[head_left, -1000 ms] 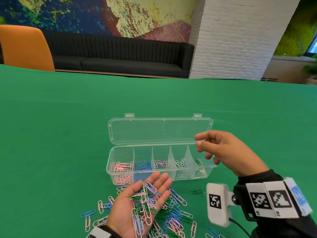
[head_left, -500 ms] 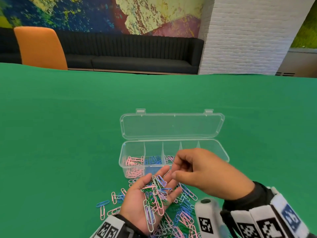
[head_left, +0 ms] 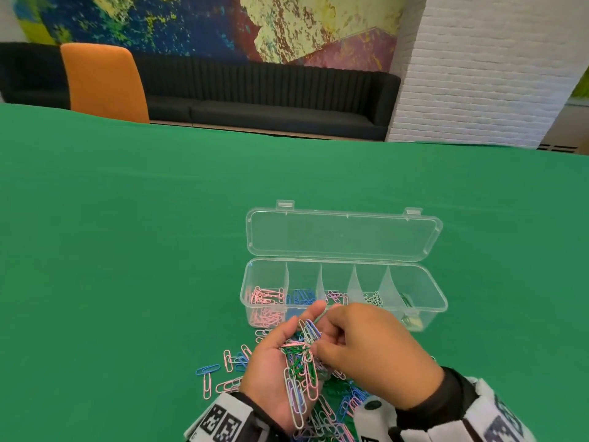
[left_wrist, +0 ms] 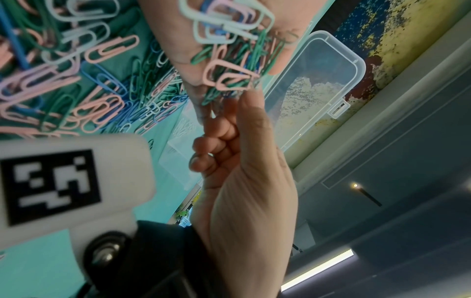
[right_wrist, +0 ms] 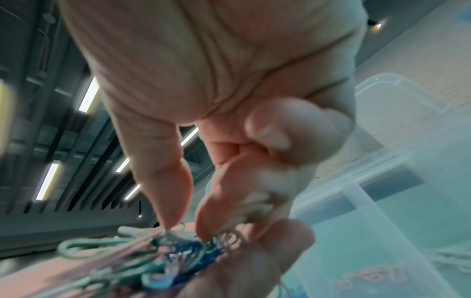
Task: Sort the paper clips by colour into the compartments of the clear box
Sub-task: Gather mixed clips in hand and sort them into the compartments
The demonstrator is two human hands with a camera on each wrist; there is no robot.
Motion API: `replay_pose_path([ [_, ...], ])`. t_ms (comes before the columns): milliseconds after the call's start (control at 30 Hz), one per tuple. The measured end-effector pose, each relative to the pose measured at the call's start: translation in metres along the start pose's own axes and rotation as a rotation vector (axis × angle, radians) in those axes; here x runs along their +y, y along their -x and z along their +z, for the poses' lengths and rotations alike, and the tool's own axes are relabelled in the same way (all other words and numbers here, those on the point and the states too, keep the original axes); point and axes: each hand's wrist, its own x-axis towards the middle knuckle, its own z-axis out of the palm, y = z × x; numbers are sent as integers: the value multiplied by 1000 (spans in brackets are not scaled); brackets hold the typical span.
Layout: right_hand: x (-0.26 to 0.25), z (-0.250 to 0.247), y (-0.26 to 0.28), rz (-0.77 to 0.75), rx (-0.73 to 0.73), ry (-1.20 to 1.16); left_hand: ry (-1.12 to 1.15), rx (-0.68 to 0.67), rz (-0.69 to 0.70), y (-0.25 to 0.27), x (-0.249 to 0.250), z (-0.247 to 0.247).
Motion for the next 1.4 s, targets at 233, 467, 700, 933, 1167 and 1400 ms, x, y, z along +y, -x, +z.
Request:
replay_pose_path([
  [233,1,-1,-1,-15,-61,7,18,-32,16,-2,-2,0],
  [467,5,-2,-2,-39,-46,11,35,-79,-30,3,-4,1],
  [700,23,-39,0,65,34,-109,37,-32,51,-7,-3,-8],
  [933,64,-63,-2,243,265,-188,44,-23,41,-4,-3,-6],
  [1167,59,-56,-5,200,209,-156,69,6,31,-4,0,-7],
  [1400,16,-24,-1,-13,-87,-130,100,-30,21,-1,1,-3],
])
